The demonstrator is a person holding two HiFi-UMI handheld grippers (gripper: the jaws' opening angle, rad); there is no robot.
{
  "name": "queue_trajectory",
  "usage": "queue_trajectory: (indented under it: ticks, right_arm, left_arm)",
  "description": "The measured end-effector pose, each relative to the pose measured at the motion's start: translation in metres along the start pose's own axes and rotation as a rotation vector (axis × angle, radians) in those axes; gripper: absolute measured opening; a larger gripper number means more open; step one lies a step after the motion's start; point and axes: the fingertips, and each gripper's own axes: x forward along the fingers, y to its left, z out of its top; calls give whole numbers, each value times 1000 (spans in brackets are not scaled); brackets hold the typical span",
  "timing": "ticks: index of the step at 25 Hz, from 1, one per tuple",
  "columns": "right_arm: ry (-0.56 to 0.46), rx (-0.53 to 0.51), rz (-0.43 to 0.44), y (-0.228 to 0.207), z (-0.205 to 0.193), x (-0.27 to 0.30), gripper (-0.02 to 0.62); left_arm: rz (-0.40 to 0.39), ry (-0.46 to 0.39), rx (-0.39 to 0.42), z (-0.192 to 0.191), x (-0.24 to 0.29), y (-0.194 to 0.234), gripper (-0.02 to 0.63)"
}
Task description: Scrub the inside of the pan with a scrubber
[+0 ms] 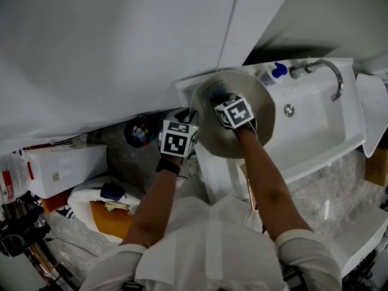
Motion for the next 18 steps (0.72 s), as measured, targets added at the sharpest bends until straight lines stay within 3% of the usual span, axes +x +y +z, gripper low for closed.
queue_trajectory:
  ticks: [5,8,11,13,18]
  right_arm:
    - [63,95,-229,-63,-23,-26,29]
    - [148,165,-315,-82,-46,-47,29]
    - [172,312,-315,-84,-64,-57,29]
    - [153,356,-310,-84,-66,-58,29]
    - [121,196,-273,-69,-45,-41,29]
  left_arm:
    - [-2,1,-3,1,0,-1,78]
    - [5,-4,-8,0,2,1,77]
    - [5,0,-17,0,1,2,75]
    - [0,2,-22,0,1,1,75]
    - [4,-5,-27,2,1,0,74]
